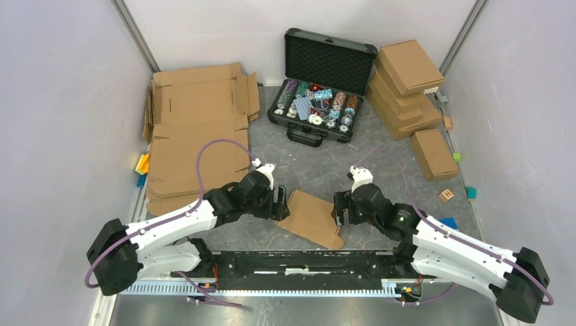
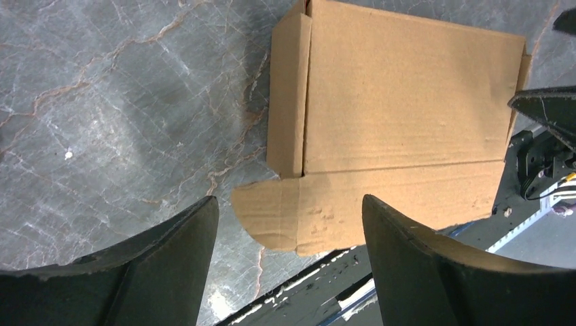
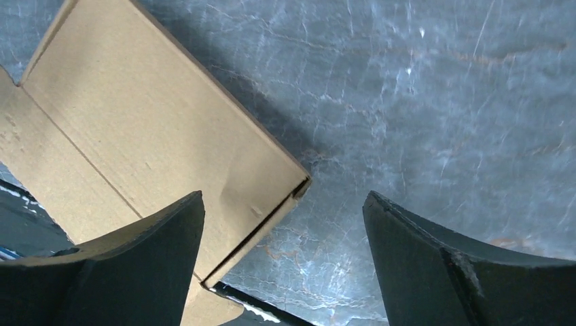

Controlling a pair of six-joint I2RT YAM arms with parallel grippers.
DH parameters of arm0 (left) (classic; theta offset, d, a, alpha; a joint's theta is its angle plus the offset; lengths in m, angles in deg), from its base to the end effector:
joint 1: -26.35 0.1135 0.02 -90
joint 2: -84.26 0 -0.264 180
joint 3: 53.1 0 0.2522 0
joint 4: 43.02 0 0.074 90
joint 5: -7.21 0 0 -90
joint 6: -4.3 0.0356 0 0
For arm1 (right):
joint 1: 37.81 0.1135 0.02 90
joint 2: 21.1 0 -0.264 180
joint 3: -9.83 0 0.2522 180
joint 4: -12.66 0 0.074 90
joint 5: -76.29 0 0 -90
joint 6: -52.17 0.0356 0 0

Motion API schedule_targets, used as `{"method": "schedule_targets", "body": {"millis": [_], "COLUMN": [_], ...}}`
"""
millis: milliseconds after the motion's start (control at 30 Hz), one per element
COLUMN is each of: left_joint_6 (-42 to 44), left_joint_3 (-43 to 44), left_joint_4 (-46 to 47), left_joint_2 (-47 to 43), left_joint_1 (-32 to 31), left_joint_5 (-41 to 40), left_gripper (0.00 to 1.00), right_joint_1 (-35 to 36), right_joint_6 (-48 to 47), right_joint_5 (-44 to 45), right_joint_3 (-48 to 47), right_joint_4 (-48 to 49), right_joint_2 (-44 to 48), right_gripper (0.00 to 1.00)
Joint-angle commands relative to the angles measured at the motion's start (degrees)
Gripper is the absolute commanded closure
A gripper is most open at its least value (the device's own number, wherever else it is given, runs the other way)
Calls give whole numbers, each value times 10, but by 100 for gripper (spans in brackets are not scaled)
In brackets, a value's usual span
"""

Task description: Fold the paper box

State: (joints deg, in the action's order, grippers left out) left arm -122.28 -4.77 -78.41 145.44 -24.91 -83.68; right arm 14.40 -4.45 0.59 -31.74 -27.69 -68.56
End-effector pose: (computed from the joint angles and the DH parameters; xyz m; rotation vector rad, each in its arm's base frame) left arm 0.1329 -0.1647 0.2070 0.3156 2.5087 -0.6549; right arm 0.1095 0.1269 0.2038 -0.2716 2.3728 0.4312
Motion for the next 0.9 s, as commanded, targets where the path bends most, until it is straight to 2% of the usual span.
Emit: {"method": "schedule_targets", "body": {"millis": [0, 100, 233, 400, 467, 733, 867], "left_joint_6": [25, 27, 40, 54, 56, 55, 68], "left_joint_3": [33, 39, 57, 78, 91, 148, 209], "left_joint_4": [28, 49, 70, 108, 112, 151, 143], "left_joint_2": [36, 61, 102, 164, 192, 277, 322], "left_joint_1": [11, 23, 44, 56, 64, 117, 129], "left_joint_5": [30, 48, 72, 99, 97, 114, 95], "left_gripper": [17, 21, 28, 40, 44, 55, 53], "right_joint_1": [-3, -3, -3, -4, -8, -63, -109], "right_joint_6": [111, 125, 136, 144, 141, 59, 20], "right_joint_5": [-5, -33, -65, -50, -39, -1, -3], "right_joint_3": [47, 69, 84, 96, 89, -14, -34], "right_joint_4": [38, 62, 100, 169, 192, 205, 251], "right_joint_2": [44, 43, 27, 18, -1, -142, -173], "right_gripper": [10, 15, 27, 56, 62, 63, 61]}}
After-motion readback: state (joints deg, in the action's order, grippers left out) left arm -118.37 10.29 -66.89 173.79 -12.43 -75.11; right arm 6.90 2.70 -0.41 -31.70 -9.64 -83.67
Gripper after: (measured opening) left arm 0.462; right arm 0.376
